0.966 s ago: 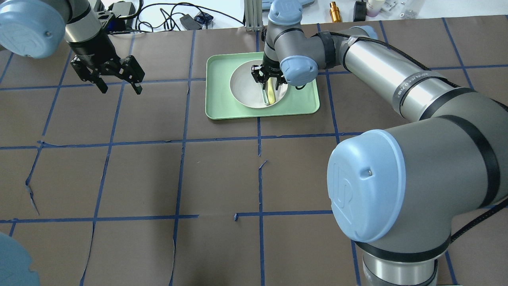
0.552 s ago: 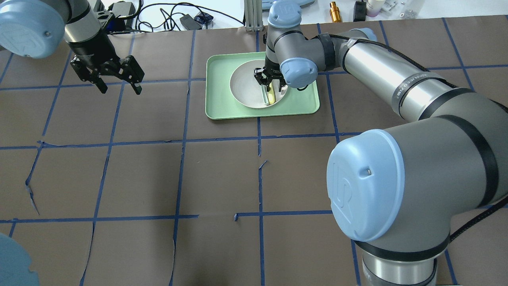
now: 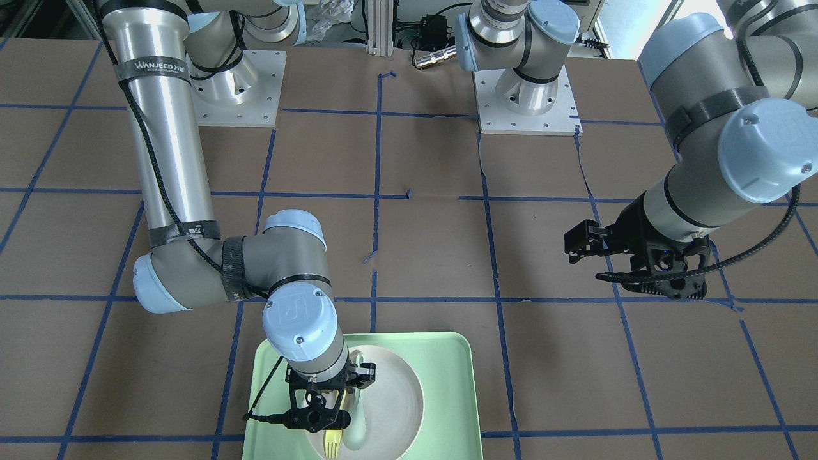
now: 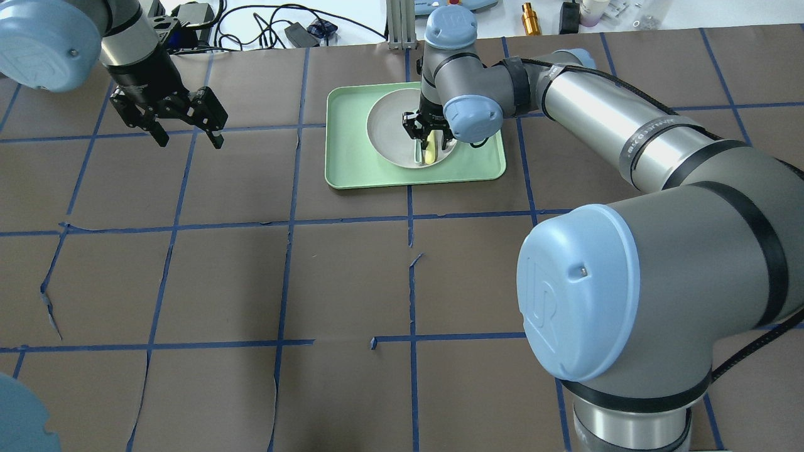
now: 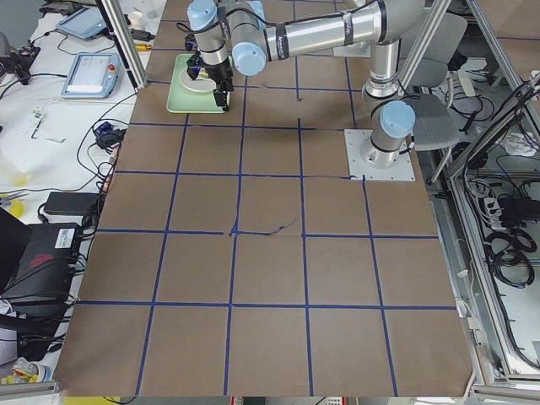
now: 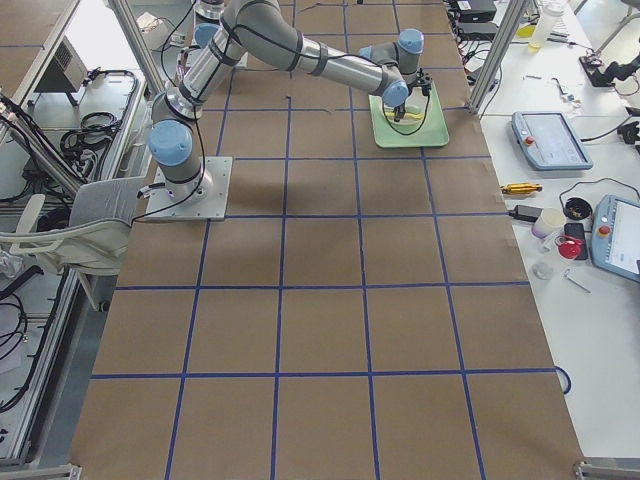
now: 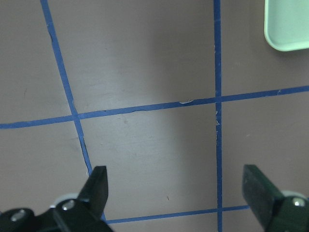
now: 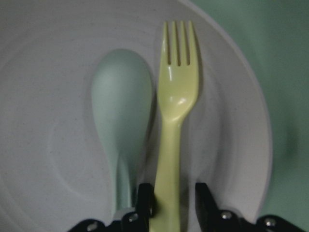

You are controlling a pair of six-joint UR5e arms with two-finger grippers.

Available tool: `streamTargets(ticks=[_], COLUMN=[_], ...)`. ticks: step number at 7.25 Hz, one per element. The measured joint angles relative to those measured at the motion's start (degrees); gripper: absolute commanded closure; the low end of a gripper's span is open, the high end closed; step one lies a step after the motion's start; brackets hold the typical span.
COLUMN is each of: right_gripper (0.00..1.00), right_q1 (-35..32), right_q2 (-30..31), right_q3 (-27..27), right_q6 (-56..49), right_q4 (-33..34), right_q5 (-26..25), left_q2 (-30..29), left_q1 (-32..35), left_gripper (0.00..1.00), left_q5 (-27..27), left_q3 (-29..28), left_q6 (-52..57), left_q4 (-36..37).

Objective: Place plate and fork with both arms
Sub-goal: 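Lift the fork with the right gripper and set it on the tray beside the plate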

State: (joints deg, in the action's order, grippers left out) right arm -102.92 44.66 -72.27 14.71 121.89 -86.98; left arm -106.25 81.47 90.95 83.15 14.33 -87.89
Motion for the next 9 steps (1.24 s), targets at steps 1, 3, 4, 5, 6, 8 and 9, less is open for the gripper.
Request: streamTargets(ticks=[1,3,4,5,6,8,9], right_gripper=[1.0,1.0,1.0,1.0,1.0,1.0,1.0], right_q1=[0.0,0.01,0.05,0.16,0.57,3.93,5.87], right_q2=[0.06,0.32,0.97,2.34,3.74,5.15,5.25], right_q3=[-0.02,-0.02,0.04,0.17,0.24,-0.39,-0.63], right_q6=[-0.04,-0.96,-1.57,-1.84,-2.41,-7.97,-10.63], right_q4=[-0.05,-0.15,-0.36,-0.55,-0.64,-0.82,-1.04], right_q5=[0.02,-0.22,-0.46,-0.65,-0.76,-0.65,-0.23], left_q2=[0.11,0.52,0.7,0.81,0.84,0.87,0.9], left_q1=[0.01,0.01,0.01,0.01,0.01,0.22,0.54], left_gripper=[0.0,0.0,0.0,0.0,0.0,0.0,0.0], left_q5=[0.01,0.02,0.02,0.02,0.0,-0.02,-0.05], left_q3=[0.0,0.0,0.0,0.0,0.0,0.01,0.05], left_q6=[0.0,0.0,0.0,0.0,0.0,-0.11,-0.41], left_q4=[0.0,-0.08,-0.14,-0.19,-0.21,-0.19,-0.22])
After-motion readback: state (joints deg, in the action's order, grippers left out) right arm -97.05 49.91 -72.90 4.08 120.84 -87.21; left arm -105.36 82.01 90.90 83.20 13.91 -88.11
